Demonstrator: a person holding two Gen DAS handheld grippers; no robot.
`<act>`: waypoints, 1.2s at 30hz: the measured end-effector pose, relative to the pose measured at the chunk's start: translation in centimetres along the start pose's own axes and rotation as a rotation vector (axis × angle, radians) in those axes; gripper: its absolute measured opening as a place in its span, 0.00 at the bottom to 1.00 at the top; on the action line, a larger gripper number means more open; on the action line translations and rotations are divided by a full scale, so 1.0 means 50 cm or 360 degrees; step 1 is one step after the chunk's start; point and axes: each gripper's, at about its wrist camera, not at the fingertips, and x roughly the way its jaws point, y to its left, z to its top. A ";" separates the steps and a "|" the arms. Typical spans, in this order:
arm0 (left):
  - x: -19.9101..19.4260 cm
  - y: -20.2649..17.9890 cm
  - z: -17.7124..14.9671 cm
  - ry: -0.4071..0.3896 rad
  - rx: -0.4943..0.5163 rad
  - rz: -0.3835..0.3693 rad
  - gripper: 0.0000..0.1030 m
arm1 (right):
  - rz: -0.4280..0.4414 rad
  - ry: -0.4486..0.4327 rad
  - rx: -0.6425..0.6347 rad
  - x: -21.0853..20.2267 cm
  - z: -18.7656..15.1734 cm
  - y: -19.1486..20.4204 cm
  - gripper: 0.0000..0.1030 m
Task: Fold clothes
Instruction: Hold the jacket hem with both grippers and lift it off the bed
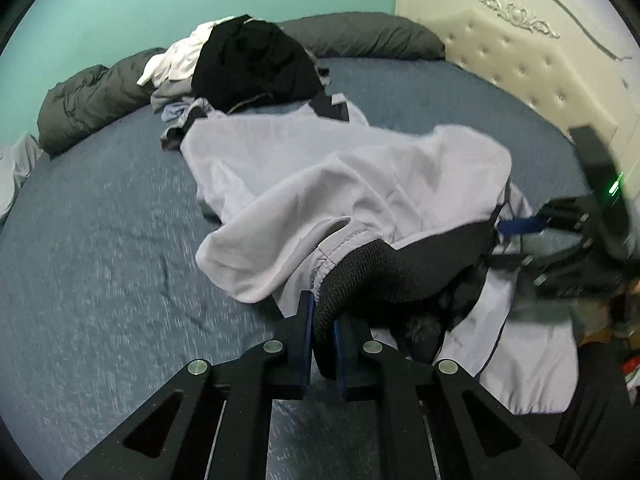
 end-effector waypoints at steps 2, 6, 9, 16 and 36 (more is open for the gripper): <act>-0.008 0.003 0.020 -0.0024 -0.0012 -0.0009 0.09 | -0.0074 -0.0016 0.0000 0.007 0.004 0.009 0.48; -0.020 0.007 0.046 -0.0061 -0.0034 -0.0025 0.09 | -0.0059 -0.0067 -0.0039 0.013 0.005 0.035 0.48; -0.025 0.009 0.047 -0.0071 -0.0045 -0.0032 0.08 | -0.0118 -0.0086 -0.0156 0.016 0.000 0.066 0.48; -0.035 0.009 0.046 -0.0084 -0.0044 -0.0046 0.08 | -0.0303 -0.0148 -0.0048 0.022 0.011 0.048 0.48; 0.000 -0.047 -0.037 -0.0023 0.0101 0.0047 0.48 | -0.0321 -0.0477 0.0050 -0.137 0.068 -0.020 0.03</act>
